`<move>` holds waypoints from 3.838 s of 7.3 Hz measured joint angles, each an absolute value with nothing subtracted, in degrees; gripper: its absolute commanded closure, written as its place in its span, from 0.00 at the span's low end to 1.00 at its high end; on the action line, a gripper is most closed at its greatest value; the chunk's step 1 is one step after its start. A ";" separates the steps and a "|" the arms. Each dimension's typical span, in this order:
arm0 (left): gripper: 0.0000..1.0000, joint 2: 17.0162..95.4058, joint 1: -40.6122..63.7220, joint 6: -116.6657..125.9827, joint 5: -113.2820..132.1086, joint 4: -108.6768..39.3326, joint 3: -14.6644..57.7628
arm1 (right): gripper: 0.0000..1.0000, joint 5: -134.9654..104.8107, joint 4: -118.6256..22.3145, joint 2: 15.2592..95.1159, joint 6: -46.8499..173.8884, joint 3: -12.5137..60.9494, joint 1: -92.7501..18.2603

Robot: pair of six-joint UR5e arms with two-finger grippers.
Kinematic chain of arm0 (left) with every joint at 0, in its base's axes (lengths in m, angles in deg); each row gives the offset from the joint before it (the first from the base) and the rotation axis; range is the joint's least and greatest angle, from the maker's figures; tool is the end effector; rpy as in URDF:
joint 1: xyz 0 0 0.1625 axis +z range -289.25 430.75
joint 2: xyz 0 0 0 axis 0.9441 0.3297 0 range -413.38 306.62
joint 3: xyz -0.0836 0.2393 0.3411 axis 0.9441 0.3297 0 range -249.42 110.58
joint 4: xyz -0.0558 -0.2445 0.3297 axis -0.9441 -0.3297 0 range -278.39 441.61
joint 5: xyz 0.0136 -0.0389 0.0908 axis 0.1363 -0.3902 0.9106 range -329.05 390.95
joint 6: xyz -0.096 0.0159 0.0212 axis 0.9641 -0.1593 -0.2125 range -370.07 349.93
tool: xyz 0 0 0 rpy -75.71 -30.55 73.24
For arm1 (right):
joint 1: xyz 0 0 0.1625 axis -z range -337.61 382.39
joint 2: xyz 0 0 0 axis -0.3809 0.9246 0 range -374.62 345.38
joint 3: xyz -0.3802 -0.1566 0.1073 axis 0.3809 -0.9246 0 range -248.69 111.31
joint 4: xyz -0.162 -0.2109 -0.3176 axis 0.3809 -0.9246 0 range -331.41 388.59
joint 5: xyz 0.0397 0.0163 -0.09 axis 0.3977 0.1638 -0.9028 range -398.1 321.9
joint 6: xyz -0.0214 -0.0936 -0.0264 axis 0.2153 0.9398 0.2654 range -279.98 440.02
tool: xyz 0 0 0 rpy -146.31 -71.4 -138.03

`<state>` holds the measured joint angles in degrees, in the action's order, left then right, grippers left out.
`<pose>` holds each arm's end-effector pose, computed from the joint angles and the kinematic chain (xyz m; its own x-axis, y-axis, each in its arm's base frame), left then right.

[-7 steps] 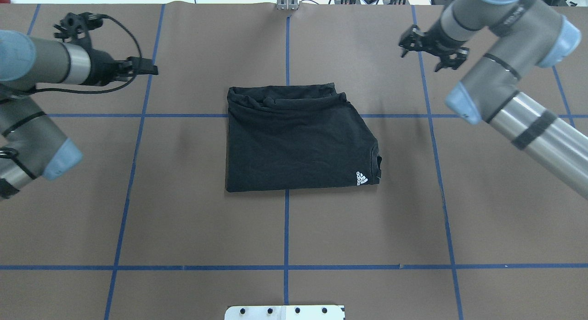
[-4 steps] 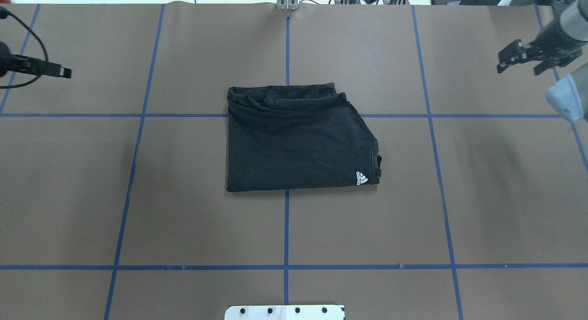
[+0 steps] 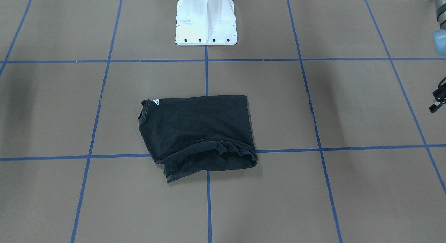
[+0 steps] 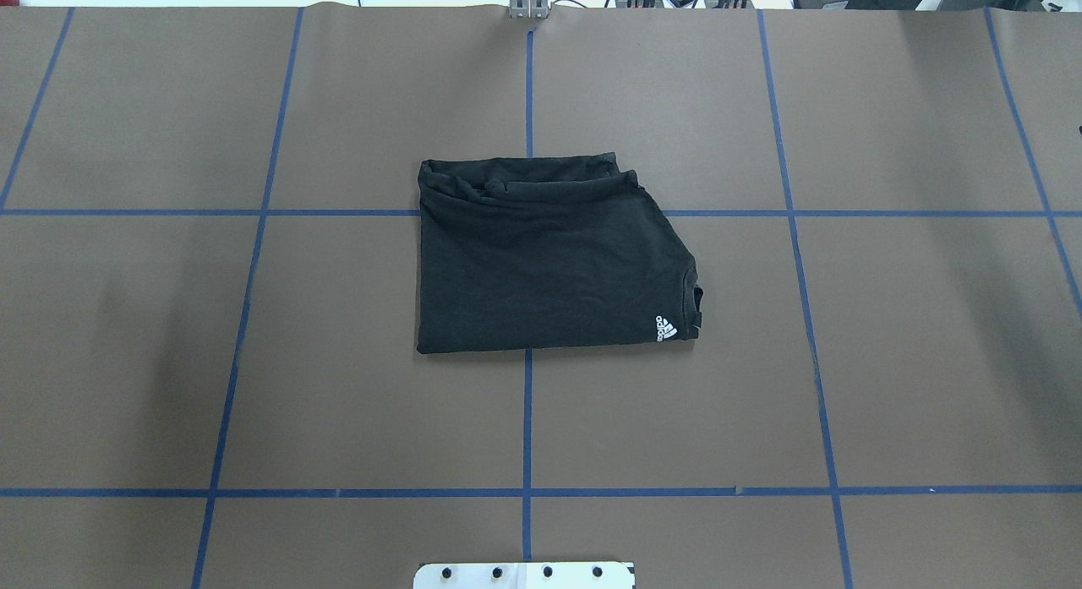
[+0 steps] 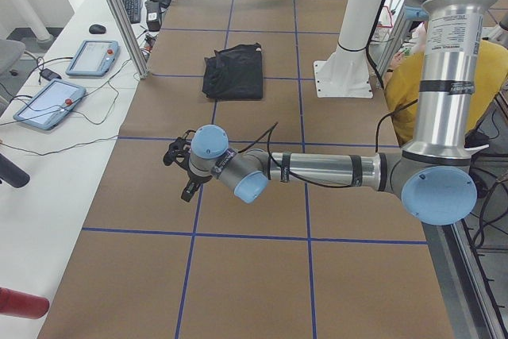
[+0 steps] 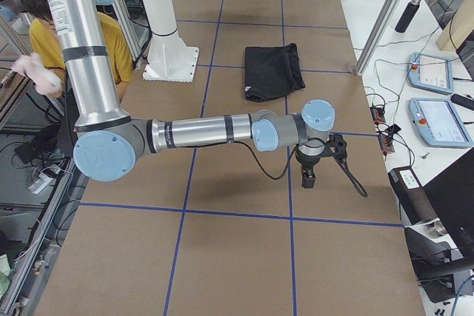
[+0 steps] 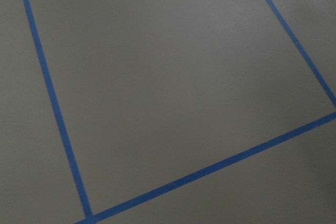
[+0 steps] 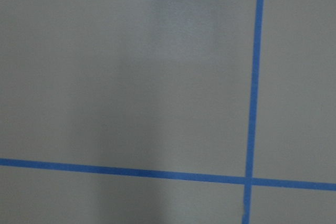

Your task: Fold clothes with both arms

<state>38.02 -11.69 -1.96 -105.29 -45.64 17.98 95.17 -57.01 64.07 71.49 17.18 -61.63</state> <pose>0.0081 -0.5272 0.5926 0.6385 0.3941 -0.6611 -0.0164 0.8657 0.5002 0.0038 -0.5883 0.5812 0.7171 -0.0657 0.6938 -0.0044 0.9951 0.0988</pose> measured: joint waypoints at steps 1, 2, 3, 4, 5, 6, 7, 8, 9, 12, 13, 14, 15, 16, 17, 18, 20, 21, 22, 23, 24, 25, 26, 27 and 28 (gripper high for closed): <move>0.00 37.72 -13.60 -4.31 -105.69 -44.43 18.38 | 0.00 96.06 -58.49 64.35 72.54 17.46 -62.84; 0.00 37.58 -14.60 -5.23 -105.71 -42.83 19.13 | 0.00 97.12 -60.31 64.77 72.92 18.25 -64.33; 0.00 37.61 -14.99 -5.51 -105.47 -41.13 19.94 | 0.00 97.36 -61.63 66.31 73.08 20.09 -65.03; 0.00 37.74 -15.21 -5.55 -104.78 -40.07 20.38 | 0.00 96.94 -62.56 69.15 73.14 23.47 -65.11; 0.00 37.87 -15.34 -5.47 -103.91 -38.62 20.94 | 0.00 95.85 -63.45 71.37 73.18 26.43 -64.21; 0.00 38.81 -15.37 -5.36 -102.99 -34.83 21.90 | 0.00 94.93 -64.13 72.21 73.22 27.73 -62.64; 0.00 40.24 -15.34 -5.33 -101.24 -30.62 22.62 | 0.00 94.57 -64.72 72.46 73.24 28.15 -61.75; 0.00 41.04 -15.32 -5.35 -99.44 -28.40 22.79 | 0.00 94.70 -65.45 72.44 73.23 28.35 -61.30; 0.00 41.32 -15.27 -5.41 -98.76 -27.70 22.70 | 0.00 95.09 -65.97 72.30 73.20 28.39 -60.73; 0.00 40.60 -15.18 -5.31 -98.28 -27.51 23.23 | 0.00 95.71 -65.67 73.66 72.42 29.63 -59.55; 0.00 40.17 -15.15 -5.29 -98.24 -27.49 23.49 | 0.00 95.88 -65.82 74.39 72.10 30.19 -59.49; 0.00 39.99 -15.14 -5.27 -98.33 -27.37 23.65 | 0.00 96.20 -65.87 74.80 71.93 30.96 -59.47; 0.00 39.95 -15.12 -5.25 -98.75 -27.14 23.75 | 0.00 96.36 -65.75 75.00 71.94 31.36 -59.45; 0.00 39.86 -15.12 -5.22 -100.52 -26.95 23.80 | 0.00 96.47 -65.70 75.11 72.06 31.42 -59.45; 0.00 39.74 -15.13 -5.18 -103.06 -26.84 23.79 | 0.00 96.52 -65.68 75.30 72.23 31.39 -59.44; 0.00 39.66 -15.16 -5.16 -104.69 -26.79 23.87 | 0.00 96.54 -65.65 75.50 72.32 31.36 -59.44; 0.00 39.61 -15.20 -5.15 -105.51 -26.78 23.77 | 0.00 96.49 -65.63 75.61 72.35 31.36 -59.44; 0.00 39.61 -15.19 -5.15 -105.50 -26.84 23.55 | 0.00 96.31 -65.63 75.64 72.32 31.28 -59.44; 0.00 39.62 -15.16 -5.15 -105.52 -26.89 23.38 | 0.00 96.28 -65.61 75.64 72.31 31.24 -59.44; 0.00 39.63 -15.13 -5.15 -105.58 -26.94 23.28 | 0.00 96.42 -65.59 75.60 72.33 31.26 -59.44; 0.00 39.64 -15.13 -5.15 -105.67 -26.97 23.46 | 0.00 96.52 -65.61 75.46 72.31 31.34 -59.44; 0.00 39.67 -15.09 -5.15 -105.71 -27.02 24.19 | 0.00 96.88 -65.62 75.22 72.27 31.92 -59.44; 0.00 39.86 -15.04 -5.15 -105.63 -27.18 24.83 | 0.00 97.50 -65.62 75.12 72.23 32.74 -59.45; 0.00 40.23 -14.97 -5.15 -105.58 -27.34 25.12 | 0.00 98.13 -65.75 75.45 72.19 33.66 -59.48; 0.00 40.50 -14.91 -5.15 -105.56 -27.39 25.33 | 0.00 98.91 -65.97 76.22 72.10 34.77 -59.49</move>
<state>40.50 -14.91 -5.15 -105.56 -27.39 25.33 98.91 -65.97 76.22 72.10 34.77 -59.49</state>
